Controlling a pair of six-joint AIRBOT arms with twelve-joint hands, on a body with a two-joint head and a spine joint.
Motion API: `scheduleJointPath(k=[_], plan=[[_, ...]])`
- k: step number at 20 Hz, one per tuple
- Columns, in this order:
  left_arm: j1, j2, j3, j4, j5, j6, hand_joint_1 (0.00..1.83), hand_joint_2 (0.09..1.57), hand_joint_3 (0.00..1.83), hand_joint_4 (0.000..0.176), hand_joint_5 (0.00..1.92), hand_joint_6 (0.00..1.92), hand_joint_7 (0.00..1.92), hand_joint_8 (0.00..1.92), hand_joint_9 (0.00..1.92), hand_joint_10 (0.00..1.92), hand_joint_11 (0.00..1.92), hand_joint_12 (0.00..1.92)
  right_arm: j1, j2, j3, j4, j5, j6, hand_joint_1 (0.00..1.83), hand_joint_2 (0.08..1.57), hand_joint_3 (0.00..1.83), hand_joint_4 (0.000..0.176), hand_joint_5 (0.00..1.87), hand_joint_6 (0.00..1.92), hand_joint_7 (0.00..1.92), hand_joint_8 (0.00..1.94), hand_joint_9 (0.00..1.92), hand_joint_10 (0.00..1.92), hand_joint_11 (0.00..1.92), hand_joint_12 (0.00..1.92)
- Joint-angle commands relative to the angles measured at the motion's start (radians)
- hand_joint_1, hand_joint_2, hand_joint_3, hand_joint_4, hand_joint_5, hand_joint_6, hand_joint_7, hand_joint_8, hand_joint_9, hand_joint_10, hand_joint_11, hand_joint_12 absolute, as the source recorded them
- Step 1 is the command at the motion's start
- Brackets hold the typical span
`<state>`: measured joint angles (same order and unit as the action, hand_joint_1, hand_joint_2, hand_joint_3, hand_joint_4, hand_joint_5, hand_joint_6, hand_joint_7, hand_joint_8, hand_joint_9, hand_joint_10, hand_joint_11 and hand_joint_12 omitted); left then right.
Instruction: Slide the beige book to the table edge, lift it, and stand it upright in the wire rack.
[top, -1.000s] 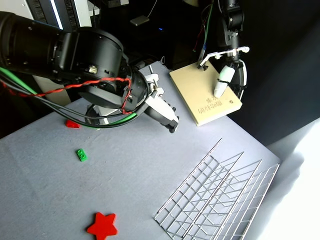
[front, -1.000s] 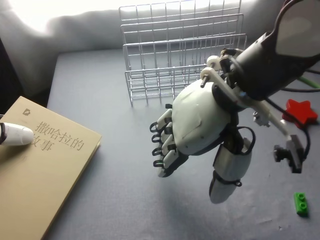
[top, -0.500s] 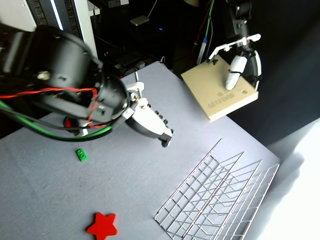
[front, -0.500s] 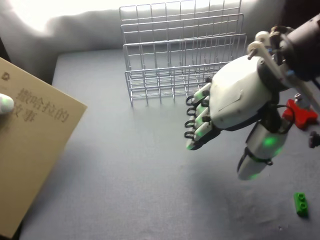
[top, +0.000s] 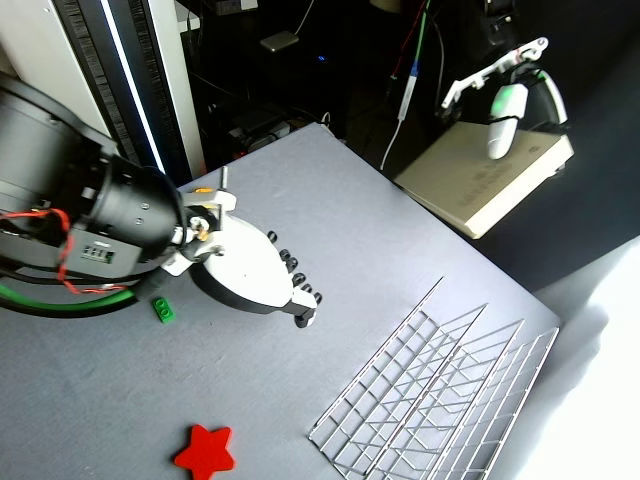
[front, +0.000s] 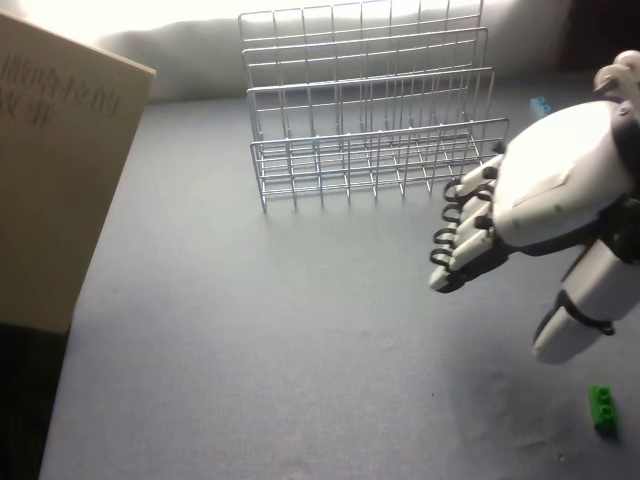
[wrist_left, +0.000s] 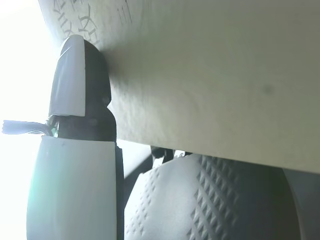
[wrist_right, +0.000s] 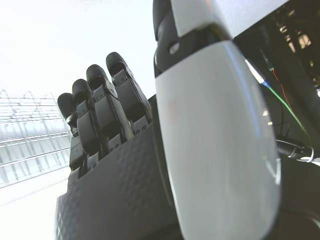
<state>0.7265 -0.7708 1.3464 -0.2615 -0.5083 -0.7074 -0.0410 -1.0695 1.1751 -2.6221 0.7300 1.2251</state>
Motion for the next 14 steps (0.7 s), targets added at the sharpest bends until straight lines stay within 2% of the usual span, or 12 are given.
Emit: scheduleJointPath(k=[1,4,6,8,14], plan=[[-0.018,0.006,0.007,-0.022,-0.137,-0.007,1.48,1.20,0.00,0.000,0.73,1.28,0.66,1.30,0.72,1.33,0.72,1.57,0.011,0.019,-0.007,0.025,-0.051,0.014,0.24,1.08,0.00,0.000,0.21,0.00,0.23,0.00,0.23,0.00,0.00,0.75],[-0.020,-0.002,0.024,-0.033,-0.203,-0.010,1.48,1.21,0.00,0.000,0.72,1.31,0.62,1.33,0.70,1.36,0.72,1.57,0.010,0.043,-0.012,0.025,-0.050,0.027,0.23,1.07,0.00,0.000,0.22,0.00,0.23,0.00,0.23,0.00,0.00,0.75],[-0.023,-0.034,0.059,-0.032,-0.315,-0.052,1.48,1.20,0.00,0.000,0.71,1.29,0.64,1.32,0.72,1.33,0.74,1.57,0.008,0.064,-0.012,0.025,-0.052,0.054,0.21,1.09,0.00,0.000,0.20,0.00,0.22,0.00,0.22,0.00,0.00,0.71],[-0.048,-0.053,0.074,-0.018,-0.361,-0.030,1.48,1.21,0.00,0.000,0.71,1.32,0.59,1.37,0.70,1.35,0.70,1.58,0.001,0.088,-0.013,0.025,-0.068,0.083,0.24,1.09,0.00,0.000,0.22,0.00,0.24,0.00,0.24,0.00,0.00,0.78],[-0.105,-0.145,0.142,-0.017,-0.527,-0.001,1.48,1.21,0.00,0.000,0.70,1.35,0.62,1.32,0.74,1.32,0.68,1.62,-0.036,0.156,-0.015,0.025,-0.116,0.170,0.25,1.08,0.00,0.000,0.23,0.00,0.24,0.00,0.24,0.00,0.00,0.74]])
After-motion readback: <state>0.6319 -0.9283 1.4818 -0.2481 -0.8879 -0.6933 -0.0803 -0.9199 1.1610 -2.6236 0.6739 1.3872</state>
